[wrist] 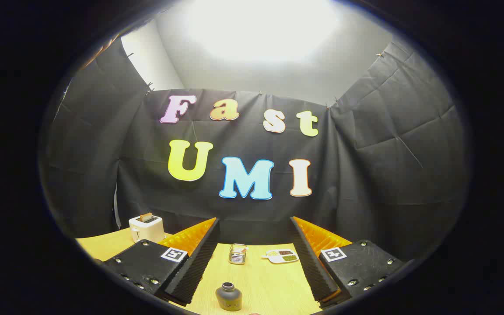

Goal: Take the bottle from table, then pour the juice into the cup, finally place the bottle on the coaster

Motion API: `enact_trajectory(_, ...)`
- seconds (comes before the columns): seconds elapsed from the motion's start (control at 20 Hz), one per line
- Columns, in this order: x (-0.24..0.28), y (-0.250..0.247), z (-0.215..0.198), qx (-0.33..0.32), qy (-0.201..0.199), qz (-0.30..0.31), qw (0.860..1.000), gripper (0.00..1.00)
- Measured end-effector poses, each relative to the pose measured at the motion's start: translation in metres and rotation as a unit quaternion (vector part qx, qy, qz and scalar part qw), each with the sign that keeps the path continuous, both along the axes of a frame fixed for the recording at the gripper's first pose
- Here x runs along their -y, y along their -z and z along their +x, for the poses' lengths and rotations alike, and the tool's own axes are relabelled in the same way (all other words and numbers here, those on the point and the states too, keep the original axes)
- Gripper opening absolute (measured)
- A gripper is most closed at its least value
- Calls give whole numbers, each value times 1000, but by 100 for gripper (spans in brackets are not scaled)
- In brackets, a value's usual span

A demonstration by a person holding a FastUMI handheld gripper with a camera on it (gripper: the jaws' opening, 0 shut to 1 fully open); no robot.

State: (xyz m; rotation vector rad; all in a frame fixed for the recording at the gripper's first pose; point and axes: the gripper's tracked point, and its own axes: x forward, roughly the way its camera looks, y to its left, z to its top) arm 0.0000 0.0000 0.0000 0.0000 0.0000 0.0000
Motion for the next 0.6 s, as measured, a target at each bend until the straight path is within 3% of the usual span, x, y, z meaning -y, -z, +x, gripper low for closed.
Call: enact_trajectory(0.6, -10, 4, 4, 13, -44, 38, 998, 96)
